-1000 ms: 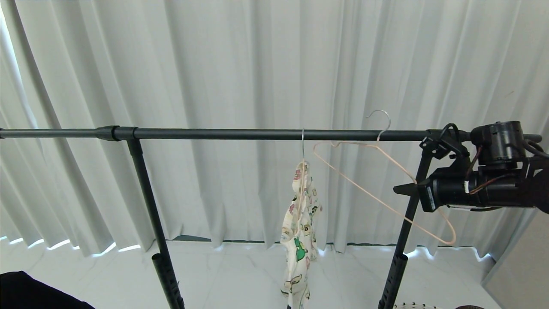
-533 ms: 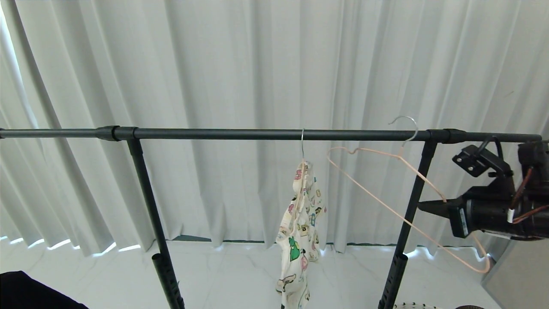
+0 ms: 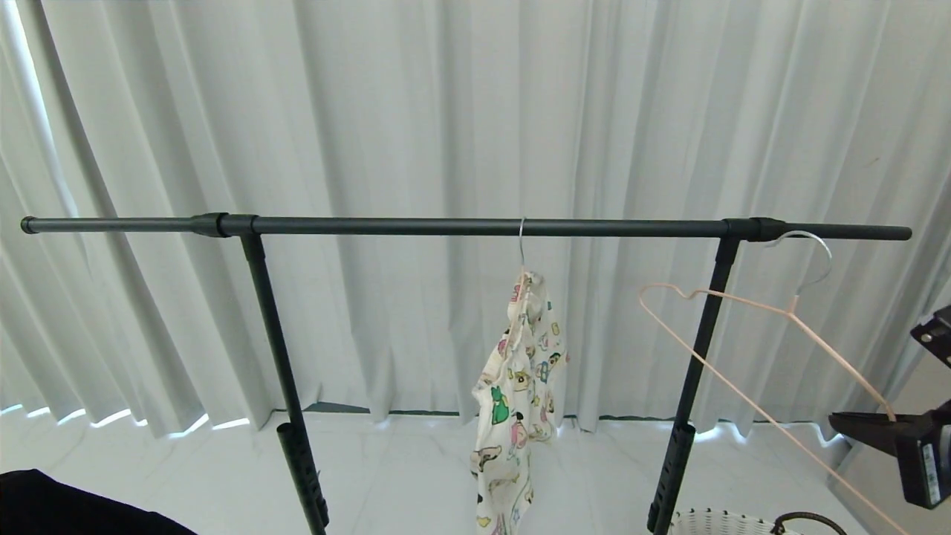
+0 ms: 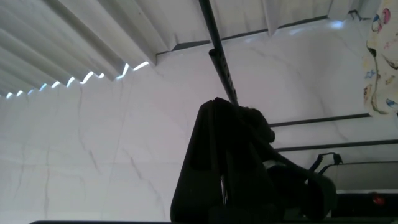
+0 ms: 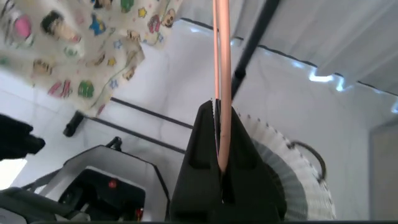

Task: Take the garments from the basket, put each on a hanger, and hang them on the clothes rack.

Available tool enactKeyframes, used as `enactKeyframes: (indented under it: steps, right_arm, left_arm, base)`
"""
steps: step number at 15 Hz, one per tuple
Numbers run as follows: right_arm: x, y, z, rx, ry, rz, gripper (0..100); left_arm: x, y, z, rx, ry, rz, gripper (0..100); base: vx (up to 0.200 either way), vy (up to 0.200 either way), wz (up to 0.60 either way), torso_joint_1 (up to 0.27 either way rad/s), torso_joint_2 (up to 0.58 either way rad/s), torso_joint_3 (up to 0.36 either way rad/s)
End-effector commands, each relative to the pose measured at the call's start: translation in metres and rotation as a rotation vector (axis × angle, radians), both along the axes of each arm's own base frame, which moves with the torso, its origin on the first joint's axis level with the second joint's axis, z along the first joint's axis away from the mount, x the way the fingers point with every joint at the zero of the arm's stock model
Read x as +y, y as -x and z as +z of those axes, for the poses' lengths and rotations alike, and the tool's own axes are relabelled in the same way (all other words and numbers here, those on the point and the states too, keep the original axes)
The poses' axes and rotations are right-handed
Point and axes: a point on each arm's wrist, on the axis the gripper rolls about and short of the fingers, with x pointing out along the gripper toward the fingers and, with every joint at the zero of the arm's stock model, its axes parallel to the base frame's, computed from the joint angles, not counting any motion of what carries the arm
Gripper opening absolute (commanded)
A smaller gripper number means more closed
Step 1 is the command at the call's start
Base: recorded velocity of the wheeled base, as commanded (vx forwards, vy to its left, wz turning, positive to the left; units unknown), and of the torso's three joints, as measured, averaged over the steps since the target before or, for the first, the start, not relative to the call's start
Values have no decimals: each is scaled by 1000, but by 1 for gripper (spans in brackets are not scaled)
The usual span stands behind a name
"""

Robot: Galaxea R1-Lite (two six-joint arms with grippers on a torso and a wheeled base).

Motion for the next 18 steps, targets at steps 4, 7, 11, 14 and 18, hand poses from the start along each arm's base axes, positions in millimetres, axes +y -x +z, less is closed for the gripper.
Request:
enactKeyframes:
  steps: [4, 7, 11, 14, 18]
  right_arm:
    - [-5, 22, 7, -44, -1, -10, 0]
    - [-9, 39, -3, -21, 4, -7, 0]
    - [-7, 44, -6, -19, -7, 34, 0]
    - [-3, 44, -7, -4, -35, 107, 0]
    - [12, 51, -5, 36, -131, 361, 0]
  left_arm:
    - [2, 5, -1, -17, 7, -2, 0]
    - [4, 9, -9, -7, 1, -9, 0]
    - [2, 8, -14, 12, -6, -47, 0]
    - [0, 8, -16, 21, -10, -81, 0]
    - [-14, -15, -12, -2, 2, -111, 0]
  base:
    - [-200, 0, 0, 2, 1, 8]
    - [-200, 0, 0, 2, 7, 4]
    - [-200, 0, 0, 5, 5, 1]
    - [0, 0, 0, 0, 0, 0]
    - [0, 0, 0, 0, 0, 0]
